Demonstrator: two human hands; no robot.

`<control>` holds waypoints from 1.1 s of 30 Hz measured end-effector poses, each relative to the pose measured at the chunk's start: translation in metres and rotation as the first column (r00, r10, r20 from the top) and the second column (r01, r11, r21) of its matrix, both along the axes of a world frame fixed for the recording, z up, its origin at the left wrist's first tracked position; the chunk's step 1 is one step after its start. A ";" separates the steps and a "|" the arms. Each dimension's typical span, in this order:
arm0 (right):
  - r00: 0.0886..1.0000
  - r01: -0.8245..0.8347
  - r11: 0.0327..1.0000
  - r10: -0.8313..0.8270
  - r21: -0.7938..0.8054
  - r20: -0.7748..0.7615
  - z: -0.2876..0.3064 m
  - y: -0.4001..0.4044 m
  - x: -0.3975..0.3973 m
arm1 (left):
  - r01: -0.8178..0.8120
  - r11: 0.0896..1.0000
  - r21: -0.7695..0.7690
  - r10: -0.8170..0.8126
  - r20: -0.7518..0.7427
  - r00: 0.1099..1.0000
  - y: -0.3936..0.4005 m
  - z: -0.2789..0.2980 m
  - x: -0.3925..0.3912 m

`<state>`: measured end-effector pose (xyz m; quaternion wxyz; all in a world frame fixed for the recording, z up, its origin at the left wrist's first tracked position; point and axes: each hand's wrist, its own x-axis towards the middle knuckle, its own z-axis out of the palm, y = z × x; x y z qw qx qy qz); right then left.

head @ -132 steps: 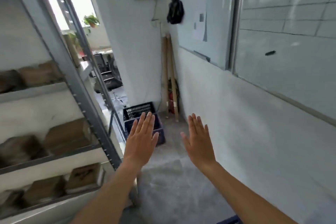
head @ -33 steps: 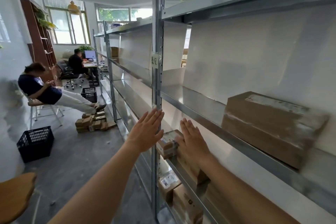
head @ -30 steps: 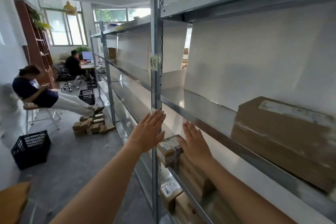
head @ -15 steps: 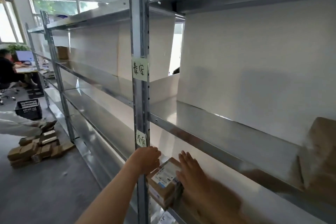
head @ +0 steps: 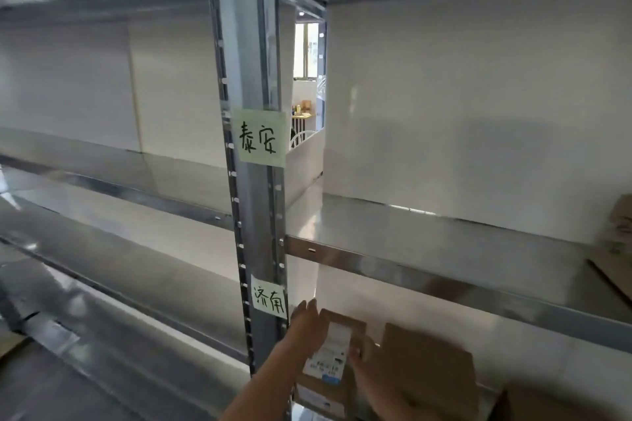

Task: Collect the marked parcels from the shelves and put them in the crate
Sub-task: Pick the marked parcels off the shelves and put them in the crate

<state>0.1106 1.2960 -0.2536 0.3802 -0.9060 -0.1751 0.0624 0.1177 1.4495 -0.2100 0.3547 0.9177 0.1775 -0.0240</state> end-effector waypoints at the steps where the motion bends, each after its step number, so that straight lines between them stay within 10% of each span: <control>1: 0.997 0.039 0.998 -0.036 0.041 -0.066 -0.007 0.005 0.001 | -0.030 0.998 -0.057 0.029 -0.023 0.999 0.001 -0.005 0.003; 8: 0.985 0.018 0.998 -0.029 -0.064 -0.173 -0.036 0.008 0.006 | -0.092 0.954 -0.285 0.059 -0.121 0.991 0.008 -0.041 0.009; 20: 0.844 0.303 0.917 -0.132 0.259 -0.520 -0.059 0.015 0.016 | -0.232 0.886 -0.402 0.163 -0.197 0.967 0.005 -0.077 0.004; 25: 0.801 0.416 0.837 -0.154 0.354 -0.578 -0.044 0.006 0.007 | -0.283 0.734 -0.618 0.269 -0.118 0.956 0.001 -0.062 -0.008; 33: 0.855 0.425 0.752 -0.149 0.504 -0.498 -0.029 -0.003 -0.020 | -0.182 0.811 -0.556 0.272 0.083 0.959 -0.017 -0.041 -0.027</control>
